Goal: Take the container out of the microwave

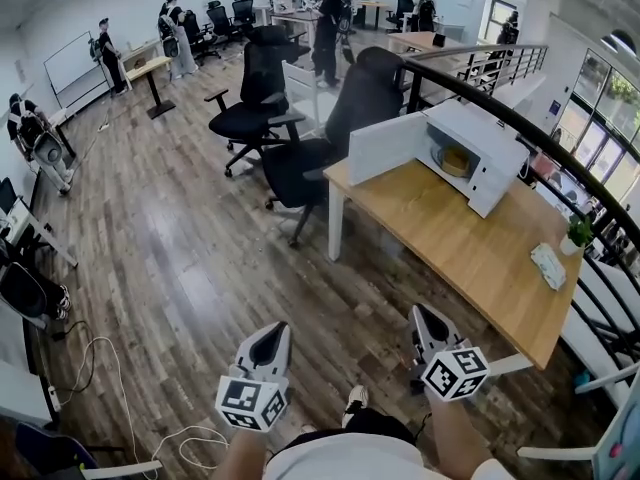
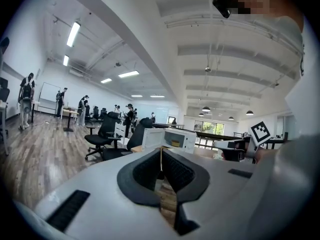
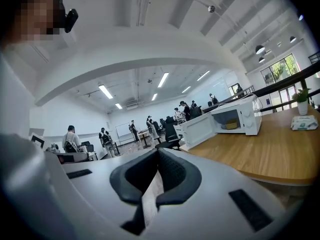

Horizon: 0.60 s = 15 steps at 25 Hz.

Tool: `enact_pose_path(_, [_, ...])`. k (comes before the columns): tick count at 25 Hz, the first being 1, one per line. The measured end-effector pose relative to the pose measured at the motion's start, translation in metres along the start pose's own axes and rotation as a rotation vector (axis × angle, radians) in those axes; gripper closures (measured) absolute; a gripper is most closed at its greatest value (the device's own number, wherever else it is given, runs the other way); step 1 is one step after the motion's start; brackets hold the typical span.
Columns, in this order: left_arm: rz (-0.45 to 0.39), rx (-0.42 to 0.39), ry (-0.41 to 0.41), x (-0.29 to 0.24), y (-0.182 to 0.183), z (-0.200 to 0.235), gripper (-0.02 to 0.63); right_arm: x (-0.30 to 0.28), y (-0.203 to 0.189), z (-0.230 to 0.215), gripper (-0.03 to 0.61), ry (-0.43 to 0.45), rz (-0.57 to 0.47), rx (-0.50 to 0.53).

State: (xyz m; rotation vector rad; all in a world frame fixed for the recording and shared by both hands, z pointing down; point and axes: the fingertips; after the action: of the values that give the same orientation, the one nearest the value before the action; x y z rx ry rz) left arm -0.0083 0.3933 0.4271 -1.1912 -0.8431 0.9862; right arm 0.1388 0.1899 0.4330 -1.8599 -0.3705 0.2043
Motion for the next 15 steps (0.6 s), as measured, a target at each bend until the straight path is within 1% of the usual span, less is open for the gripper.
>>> enact_pose_path(6, [-0.007,-0.035,-0.002,-0.076,0.010,-0.010,0.578,-0.051,0.015,-0.055,0.557,0.036,0.017,-0.017])
enact_pose_path(10, [-0.003,-0.041,-0.017,-0.119,0.004,-0.022,0.578,-0.077,0.023,-0.089,0.557,0.044,0.015,-0.030])
enact_pose_path(13, [0.014,-0.038,-0.037,-0.145,-0.002,-0.029,0.578,-0.085,0.026,-0.112,0.557,0.032,0.016,-0.034])
enact_pose_path(15, [0.014,-0.034,-0.051,-0.167,-0.003,-0.030,0.578,-0.093,0.027,-0.133,0.557,0.002,0.018,-0.025])
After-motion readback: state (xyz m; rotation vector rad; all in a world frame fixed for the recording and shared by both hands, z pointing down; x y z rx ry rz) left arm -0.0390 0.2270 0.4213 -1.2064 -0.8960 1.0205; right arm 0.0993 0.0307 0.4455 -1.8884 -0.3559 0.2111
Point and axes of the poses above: the fingertips, and each gripper's own axes: x backward along the fingers, z to its left, y out of its top, and after that the axes turned 10 degrees about -z, right-handed
